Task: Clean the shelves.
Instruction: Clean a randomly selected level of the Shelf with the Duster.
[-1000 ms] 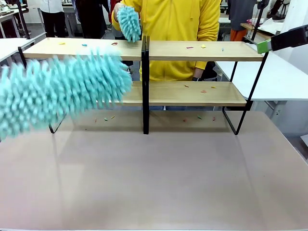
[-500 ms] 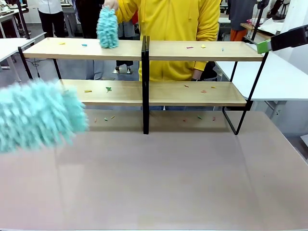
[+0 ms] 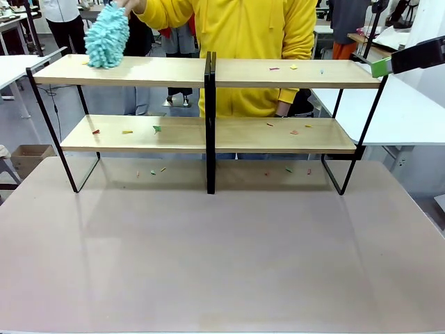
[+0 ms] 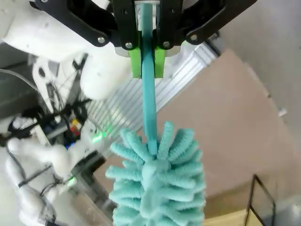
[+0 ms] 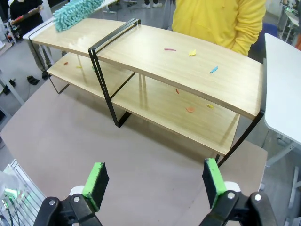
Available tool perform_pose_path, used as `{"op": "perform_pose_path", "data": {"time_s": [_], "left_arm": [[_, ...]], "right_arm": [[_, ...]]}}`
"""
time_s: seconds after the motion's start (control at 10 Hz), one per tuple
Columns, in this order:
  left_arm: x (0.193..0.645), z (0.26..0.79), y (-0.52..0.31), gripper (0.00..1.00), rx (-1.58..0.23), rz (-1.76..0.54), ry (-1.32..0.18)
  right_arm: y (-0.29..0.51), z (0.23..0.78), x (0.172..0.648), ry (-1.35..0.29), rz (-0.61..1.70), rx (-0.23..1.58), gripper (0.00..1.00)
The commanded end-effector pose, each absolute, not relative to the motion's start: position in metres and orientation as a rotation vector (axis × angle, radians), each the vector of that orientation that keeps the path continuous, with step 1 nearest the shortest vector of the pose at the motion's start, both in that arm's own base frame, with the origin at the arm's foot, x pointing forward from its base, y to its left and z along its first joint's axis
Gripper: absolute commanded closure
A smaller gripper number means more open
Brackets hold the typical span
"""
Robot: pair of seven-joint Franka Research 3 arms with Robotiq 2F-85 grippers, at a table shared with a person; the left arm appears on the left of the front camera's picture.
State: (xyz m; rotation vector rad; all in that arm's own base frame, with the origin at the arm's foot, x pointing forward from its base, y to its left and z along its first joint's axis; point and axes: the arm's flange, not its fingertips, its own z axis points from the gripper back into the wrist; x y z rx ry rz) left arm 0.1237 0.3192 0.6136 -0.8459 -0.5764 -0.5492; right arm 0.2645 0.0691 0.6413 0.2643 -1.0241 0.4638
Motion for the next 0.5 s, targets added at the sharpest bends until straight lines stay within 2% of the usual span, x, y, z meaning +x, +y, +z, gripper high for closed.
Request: {"op": "perform_pose_path", "data": {"time_s": [0.0,0.1,0.3,0.4], "left_arm": [[0.123,0.615,0.299,0.88,-0.878,-0.652,-0.593],[0.125,0.618,0.280,0.88,-0.842,-0.815,-0.508],[0.145,0.630,0.220,0.88,-0.715,-1.130,-0.233],[0.158,0.633,0.189,0.88,-0.645,-1.169,-0.144]], "right_arm": [[0.068,0.642,0.265,-1.025,0.461,0.270,0.00],[0.068,0.642,0.265,-1.025,0.461,0.270,0.00],[0.068,0.642,0.265,-1.025,0.461,0.270,0.00],[0.068,0.642,0.265,-1.025,0.461,0.270,0.00]]}}
